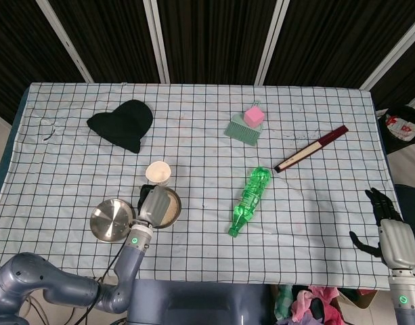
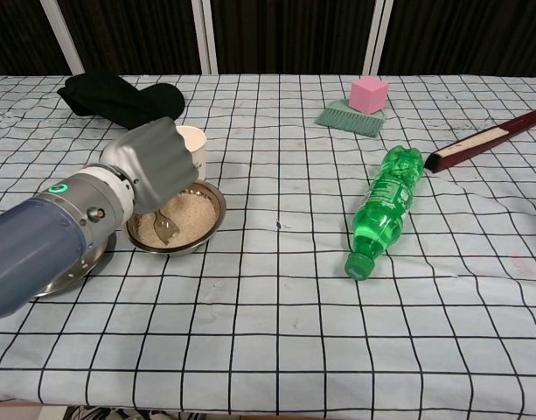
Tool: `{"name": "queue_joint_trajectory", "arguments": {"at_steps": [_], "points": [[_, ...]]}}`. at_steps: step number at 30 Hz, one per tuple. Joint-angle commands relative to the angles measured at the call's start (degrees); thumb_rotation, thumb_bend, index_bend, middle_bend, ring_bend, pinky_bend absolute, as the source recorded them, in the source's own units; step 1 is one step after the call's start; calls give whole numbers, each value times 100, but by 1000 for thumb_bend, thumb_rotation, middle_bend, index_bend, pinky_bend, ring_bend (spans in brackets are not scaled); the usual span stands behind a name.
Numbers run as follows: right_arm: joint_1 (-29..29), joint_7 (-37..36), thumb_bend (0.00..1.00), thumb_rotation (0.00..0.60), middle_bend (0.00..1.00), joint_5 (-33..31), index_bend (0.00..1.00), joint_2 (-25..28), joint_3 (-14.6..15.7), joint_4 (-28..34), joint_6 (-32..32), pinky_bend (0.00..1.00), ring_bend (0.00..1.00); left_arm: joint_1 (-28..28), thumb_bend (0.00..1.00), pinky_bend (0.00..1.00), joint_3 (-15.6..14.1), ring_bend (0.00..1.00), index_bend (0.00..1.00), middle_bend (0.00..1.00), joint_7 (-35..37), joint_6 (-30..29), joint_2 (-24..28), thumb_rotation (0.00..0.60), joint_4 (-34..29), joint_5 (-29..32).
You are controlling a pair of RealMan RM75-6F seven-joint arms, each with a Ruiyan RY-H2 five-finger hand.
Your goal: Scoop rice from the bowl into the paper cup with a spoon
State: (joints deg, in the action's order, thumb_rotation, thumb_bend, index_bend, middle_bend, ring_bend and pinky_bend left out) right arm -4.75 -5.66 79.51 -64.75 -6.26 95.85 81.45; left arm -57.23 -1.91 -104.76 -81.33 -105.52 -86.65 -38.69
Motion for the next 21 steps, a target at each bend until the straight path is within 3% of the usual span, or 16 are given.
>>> {"name": "queue_joint_trajectory", "arguments": {"at_steps": [1, 8, 21], "points": [[1, -6, 227, 600, 0, -1, 0, 0, -2, 3, 3, 188, 0, 20, 526, 1000, 19, 1000, 792, 1000, -17, -22, -37, 600, 19, 19], [4, -24, 228, 600, 0, -4, 0, 2, -5, 5, 5, 187, 0, 74, 533, 1000, 110, 1000, 798, 1000, 110, -121, -109, 600, 49, -65], [11, -41, 228, 600, 0, 4, 0, 7, -4, 16, 14, 187, 0, 427, 538, 1000, 540, 1000, 801, 1000, 821, -424, -306, 600, 164, -18]]}}
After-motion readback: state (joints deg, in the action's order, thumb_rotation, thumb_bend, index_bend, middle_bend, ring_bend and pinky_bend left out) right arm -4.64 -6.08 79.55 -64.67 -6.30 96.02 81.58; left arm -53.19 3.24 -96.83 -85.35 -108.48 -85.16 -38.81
